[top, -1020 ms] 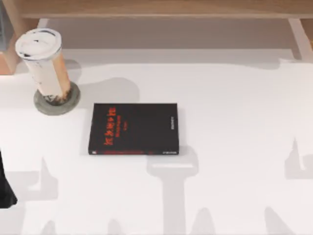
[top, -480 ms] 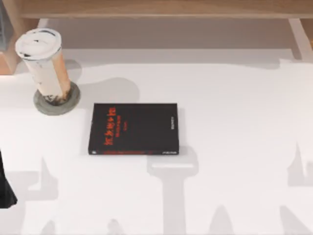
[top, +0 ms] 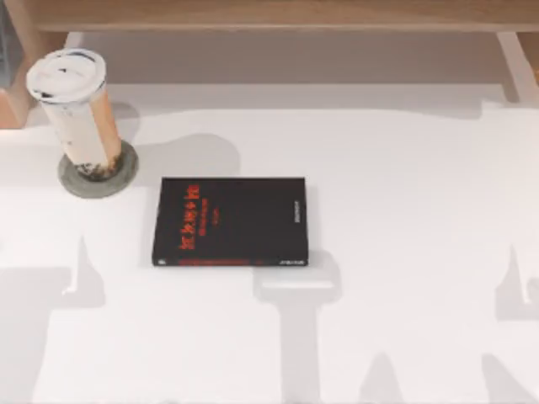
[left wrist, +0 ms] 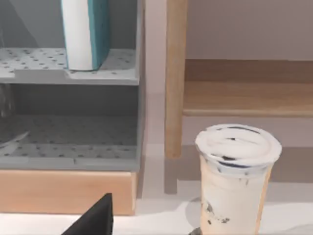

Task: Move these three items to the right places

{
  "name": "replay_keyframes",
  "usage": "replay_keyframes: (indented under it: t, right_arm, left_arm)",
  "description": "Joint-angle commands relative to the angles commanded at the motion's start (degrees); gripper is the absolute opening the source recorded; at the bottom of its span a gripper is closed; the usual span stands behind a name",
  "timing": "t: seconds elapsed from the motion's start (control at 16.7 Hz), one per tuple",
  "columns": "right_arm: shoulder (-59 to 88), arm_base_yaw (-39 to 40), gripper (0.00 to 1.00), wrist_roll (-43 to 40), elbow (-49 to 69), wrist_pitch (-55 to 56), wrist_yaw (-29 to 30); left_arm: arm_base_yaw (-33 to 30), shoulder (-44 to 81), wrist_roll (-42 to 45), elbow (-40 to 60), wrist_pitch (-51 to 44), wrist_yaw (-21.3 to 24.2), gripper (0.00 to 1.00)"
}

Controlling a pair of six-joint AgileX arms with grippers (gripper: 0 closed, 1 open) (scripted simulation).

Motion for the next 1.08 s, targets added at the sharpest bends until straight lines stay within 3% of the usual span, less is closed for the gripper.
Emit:
replay_keyframes:
  t: [0.78,1.08]
  right_arm:
    - [0.0,0.0,1.0,0.0,0.0,0.0,0.0]
    - [0.0,0.0,1.0,0.0,0.0,0.0,0.0]
  left_arm:
    - [10.42,81.94,0.51,43.74,35.6,11.82,1.0]
    - [12.89,103.14,0.32,55.24,46.75,15.03,1.0]
